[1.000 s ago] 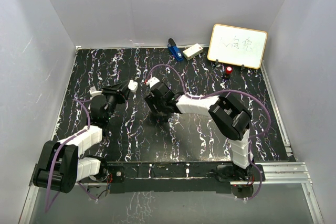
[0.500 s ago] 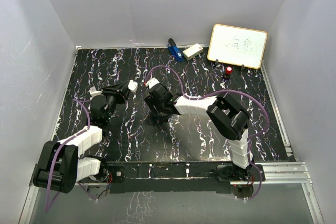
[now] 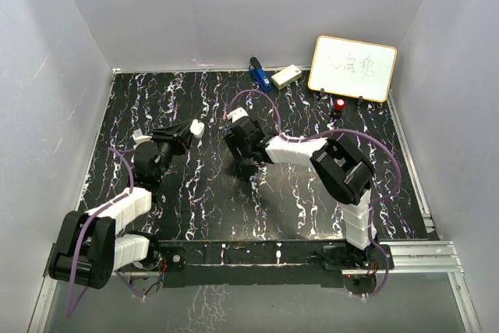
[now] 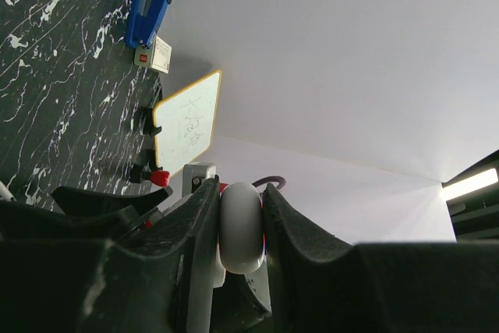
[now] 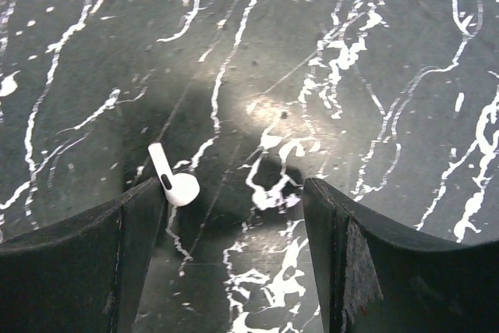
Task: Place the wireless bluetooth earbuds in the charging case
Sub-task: Pick up the earbud from the center of the board.
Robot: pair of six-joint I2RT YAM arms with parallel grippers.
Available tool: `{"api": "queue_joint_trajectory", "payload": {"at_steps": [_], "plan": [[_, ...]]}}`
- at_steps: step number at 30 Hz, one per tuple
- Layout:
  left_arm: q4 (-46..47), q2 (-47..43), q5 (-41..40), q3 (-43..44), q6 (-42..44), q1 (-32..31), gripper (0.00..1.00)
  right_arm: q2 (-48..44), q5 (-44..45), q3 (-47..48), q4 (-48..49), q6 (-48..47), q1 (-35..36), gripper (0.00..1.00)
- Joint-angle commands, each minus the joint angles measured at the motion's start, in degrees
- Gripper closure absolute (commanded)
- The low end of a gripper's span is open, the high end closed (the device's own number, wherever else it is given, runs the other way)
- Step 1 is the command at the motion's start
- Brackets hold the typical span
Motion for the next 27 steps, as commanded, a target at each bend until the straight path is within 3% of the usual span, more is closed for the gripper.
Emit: {"api": "queue_joint_trajectory", "payload": {"at_steps": [1, 16, 27], "plan": [[0.4, -1.9, 0.3, 0.6, 0.4, 0.4, 1.00, -0.4, 2.3, -0.1, -0.2, -0.4, -2.0, 0.30], [-0.2, -2.1, 0.7, 1.0, 0.8, 0.5, 1.00, -1.1, 3.4, 1.0, -1.0, -3.3, -8.2, 0.29], [-0.2, -1.8, 1.1, 1.6, 1.0, 0.4, 1.00, -5.6, -3.9, 3.0, 0.2, -2.2, -8.3, 0.29]]}}
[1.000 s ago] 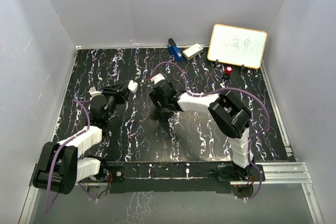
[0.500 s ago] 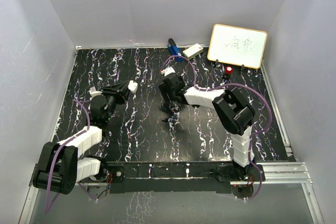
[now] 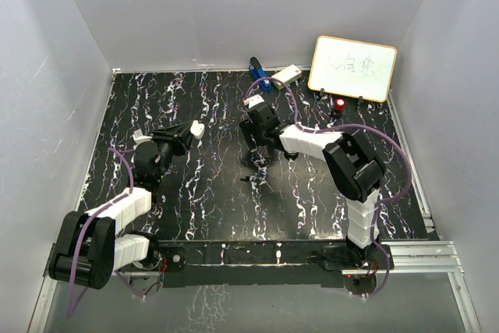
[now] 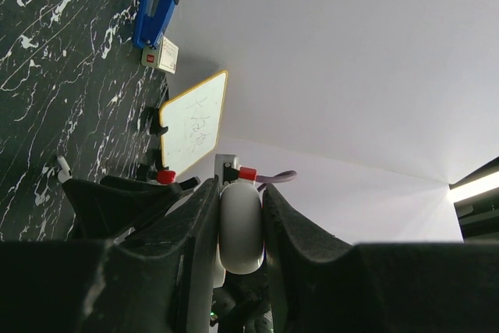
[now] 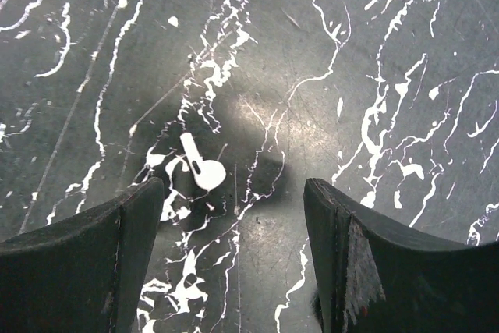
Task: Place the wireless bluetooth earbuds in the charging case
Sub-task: Pick up the earbud from the center of the board.
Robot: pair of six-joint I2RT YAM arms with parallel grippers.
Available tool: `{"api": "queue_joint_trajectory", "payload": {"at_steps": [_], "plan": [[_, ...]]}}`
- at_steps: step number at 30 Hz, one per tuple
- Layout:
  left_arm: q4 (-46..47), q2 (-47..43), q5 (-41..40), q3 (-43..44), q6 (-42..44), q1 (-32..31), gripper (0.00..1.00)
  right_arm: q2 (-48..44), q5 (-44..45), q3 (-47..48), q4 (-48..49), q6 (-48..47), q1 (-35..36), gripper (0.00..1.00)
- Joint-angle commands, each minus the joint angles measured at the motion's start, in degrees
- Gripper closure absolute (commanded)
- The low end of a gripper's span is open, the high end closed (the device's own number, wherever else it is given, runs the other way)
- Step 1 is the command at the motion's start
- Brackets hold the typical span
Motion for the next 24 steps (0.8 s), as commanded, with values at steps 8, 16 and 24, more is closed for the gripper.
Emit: {"api": "queue_joint_trajectory", "payload": {"at_steps": [8, 16, 24], "plan": [[0.6, -2.0, 0.9, 1.7, 0.6, 0.4, 1.00, 3.9, -2.6, 13.6, -5.3, 1.7, -2.3, 0.29], [0.6, -2.4, 1.0, 1.4, 0.5, 0.4, 1.00, 7.8, -3.0, 17.7, -7.7, 1.0, -3.3, 0.29], [0.6, -2.3, 1.2, 1.3, 0.5, 0.5, 1.00, 8.8, -2.1, 17.3, -9.2, 1.2, -3.4, 0.28]]}}
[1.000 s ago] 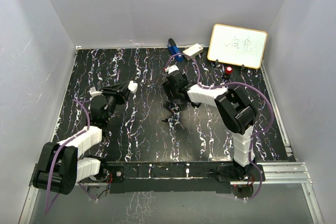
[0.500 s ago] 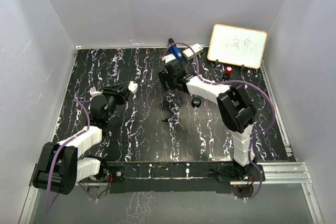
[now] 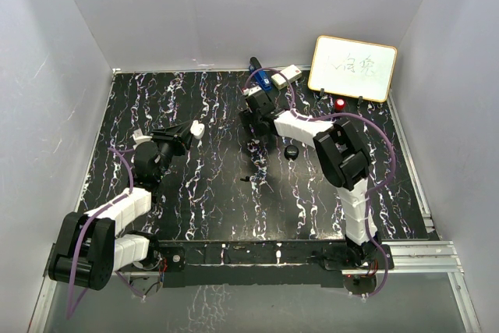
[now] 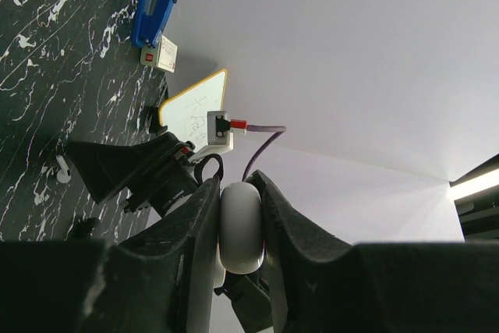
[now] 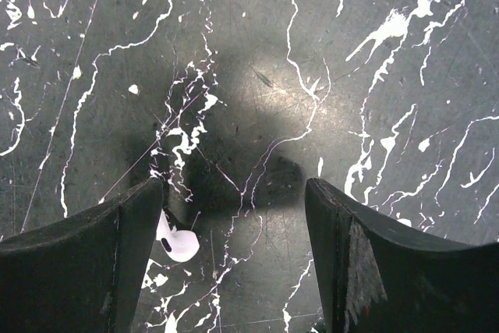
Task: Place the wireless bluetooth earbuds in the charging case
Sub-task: Pick up the earbud from the center of the board.
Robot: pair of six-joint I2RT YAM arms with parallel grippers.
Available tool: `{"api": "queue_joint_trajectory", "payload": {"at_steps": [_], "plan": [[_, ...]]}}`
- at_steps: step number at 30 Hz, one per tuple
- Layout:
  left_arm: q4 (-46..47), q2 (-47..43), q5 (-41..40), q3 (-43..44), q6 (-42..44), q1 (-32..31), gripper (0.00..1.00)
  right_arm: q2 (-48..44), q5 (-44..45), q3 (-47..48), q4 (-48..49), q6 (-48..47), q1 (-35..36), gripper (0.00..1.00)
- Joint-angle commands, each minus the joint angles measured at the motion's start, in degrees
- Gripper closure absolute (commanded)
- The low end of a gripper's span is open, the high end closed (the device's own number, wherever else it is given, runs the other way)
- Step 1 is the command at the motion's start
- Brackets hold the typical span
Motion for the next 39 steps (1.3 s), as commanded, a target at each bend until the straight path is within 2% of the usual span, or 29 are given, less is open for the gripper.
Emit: {"api": "queue_joint_trajectory", "payload": {"at_steps": [1, 24, 39], "plan": [[0.7, -2.0, 1.0, 1.3, 0.1, 0.5, 1.00, -0.6, 0.6, 2.3, -0.2, 0.3, 0.0, 0.28], [0.9, -2.1, 1.0, 0.7, 0.0, 0.4, 1.00, -2.4, -3.7, -3.0, -1.7, 0.2, 0.0, 0.29], [0.4, -2.0, 1.5, 1.6, 0.5, 0.5, 1.00, -6.1, -2.7, -8.3, -2.6, -0.6, 0.0, 0.29]]}}
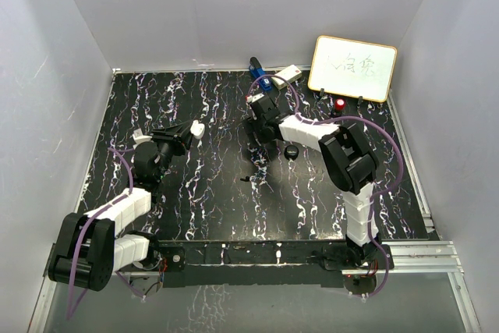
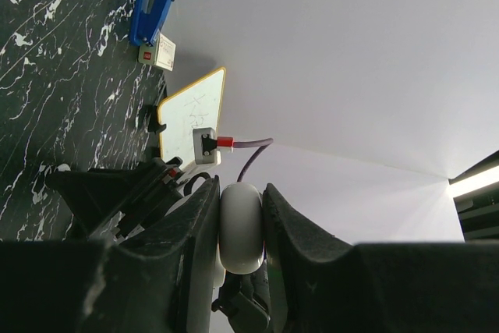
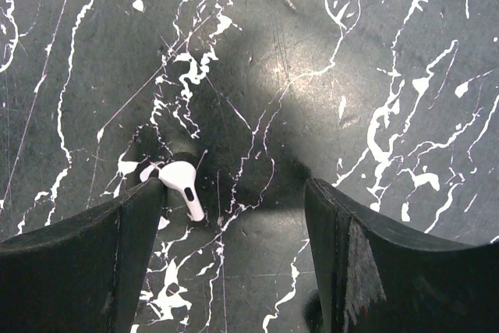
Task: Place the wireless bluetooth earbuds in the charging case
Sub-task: Pick up the earbud from the center of the board.
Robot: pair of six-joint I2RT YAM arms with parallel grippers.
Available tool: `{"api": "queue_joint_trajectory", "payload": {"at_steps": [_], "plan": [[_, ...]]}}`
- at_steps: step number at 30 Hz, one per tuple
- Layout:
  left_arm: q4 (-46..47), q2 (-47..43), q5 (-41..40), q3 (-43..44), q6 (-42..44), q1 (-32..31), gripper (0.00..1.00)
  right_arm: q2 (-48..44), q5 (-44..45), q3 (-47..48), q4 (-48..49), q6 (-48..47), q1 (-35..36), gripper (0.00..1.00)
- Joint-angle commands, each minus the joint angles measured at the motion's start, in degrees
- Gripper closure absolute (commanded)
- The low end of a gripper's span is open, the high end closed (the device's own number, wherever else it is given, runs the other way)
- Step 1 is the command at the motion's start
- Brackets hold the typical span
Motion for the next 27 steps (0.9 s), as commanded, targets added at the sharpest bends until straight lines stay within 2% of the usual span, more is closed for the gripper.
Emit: {"api": "queue_joint_trajectory", "payload": {"at_steps": [1, 7, 16, 27], "plan": [[0.3, -1.8, 1.3, 1.6, 0.6, 0.5, 1.00, -2.4, 1.0, -1.8, -1.5, -0.8, 0.1, 0.29], [-0.3, -2.7, 0.9, 1.1, 0.6, 0.5, 1.00, -3.6, -2.9, -1.6, 0.8, -1.1, 0.1, 0.29], [-0.2, -3.2, 0.4, 0.5, 0.4, 0.5, 1.00, -0.1, -8.6, 3.2, -0.2, -3.3, 0.1, 0.33], [0.0, -3.5, 0.2, 0.0, 0.1, 0.4, 1.00, 1.7, -8.6, 4.5, -2.3, -3.6, 0.1, 0.53]]}}
